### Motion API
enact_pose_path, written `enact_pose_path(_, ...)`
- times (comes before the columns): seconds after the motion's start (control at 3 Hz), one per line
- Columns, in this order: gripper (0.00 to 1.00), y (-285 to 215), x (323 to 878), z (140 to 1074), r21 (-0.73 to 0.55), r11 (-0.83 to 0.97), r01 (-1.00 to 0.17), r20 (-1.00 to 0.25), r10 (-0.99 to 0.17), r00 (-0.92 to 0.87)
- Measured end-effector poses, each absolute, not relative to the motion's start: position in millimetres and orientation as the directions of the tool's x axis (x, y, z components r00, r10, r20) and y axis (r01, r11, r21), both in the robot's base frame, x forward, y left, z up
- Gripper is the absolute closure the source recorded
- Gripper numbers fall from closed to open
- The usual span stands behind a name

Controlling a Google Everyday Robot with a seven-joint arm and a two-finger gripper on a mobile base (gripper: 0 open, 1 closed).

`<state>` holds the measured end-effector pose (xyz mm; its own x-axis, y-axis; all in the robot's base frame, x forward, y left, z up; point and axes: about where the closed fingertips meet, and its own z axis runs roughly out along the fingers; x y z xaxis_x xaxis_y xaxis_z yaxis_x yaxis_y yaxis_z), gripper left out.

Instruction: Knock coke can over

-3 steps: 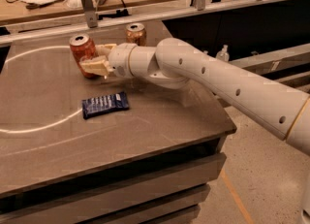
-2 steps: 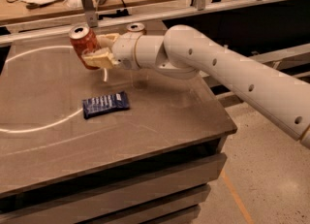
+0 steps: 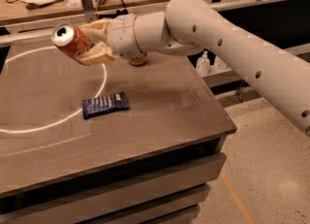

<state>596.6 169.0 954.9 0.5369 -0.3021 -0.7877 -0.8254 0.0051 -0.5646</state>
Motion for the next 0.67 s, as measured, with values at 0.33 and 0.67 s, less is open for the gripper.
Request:
enact_pose_path(0.33,1.0,171.1,596.5,954.0,-0.555,0.011,-0.832,-0.796,-0.298,0.527)
enact_pose_path(0.67,1.0,172.6,591.8,960.6,-0.633,-0.009,-0.774,-0.739,-0.291,0.607)
